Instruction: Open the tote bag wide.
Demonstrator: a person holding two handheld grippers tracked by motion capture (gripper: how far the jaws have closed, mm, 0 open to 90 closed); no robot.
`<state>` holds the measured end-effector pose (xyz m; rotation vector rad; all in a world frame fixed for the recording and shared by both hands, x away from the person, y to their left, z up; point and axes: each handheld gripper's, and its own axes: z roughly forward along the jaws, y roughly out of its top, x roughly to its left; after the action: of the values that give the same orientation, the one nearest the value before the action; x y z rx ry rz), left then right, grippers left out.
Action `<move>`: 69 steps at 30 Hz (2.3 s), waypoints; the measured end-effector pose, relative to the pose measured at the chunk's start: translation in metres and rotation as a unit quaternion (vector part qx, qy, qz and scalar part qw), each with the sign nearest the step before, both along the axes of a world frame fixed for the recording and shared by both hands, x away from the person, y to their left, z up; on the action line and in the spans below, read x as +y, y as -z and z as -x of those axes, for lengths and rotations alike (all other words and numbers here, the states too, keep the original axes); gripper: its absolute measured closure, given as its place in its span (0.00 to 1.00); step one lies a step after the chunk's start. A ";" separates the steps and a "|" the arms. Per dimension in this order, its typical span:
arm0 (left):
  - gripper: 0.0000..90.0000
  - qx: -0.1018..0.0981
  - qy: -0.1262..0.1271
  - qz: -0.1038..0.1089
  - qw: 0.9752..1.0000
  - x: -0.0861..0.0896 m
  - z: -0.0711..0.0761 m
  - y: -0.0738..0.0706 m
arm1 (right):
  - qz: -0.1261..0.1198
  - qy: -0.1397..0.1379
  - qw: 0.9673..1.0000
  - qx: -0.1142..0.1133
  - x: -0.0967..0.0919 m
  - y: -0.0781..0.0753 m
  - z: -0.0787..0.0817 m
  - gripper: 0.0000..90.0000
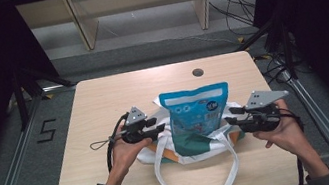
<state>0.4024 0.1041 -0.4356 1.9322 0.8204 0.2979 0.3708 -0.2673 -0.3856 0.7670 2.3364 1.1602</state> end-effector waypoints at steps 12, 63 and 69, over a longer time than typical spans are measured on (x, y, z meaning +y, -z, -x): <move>0.61 0.014 0.042 0.012 0.999 -0.006 0.015 0.002 | 0.030 0.039 0.997 0.056 -0.007 0.027 -0.048 0.73; 0.78 -0.015 0.094 -0.118 0.988 -0.021 0.049 0.039 | 0.035 -0.013 0.995 0.098 -0.001 0.037 0.009 0.95; 0.79 -0.013 0.091 -0.161 0.983 -0.030 0.043 0.057 | 0.078 -0.016 0.988 0.130 0.017 0.075 0.001 0.97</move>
<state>0.3591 0.0741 -0.4923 2.2833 0.5974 0.3615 0.3694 -0.2505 -0.4611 0.8707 2.6257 0.9226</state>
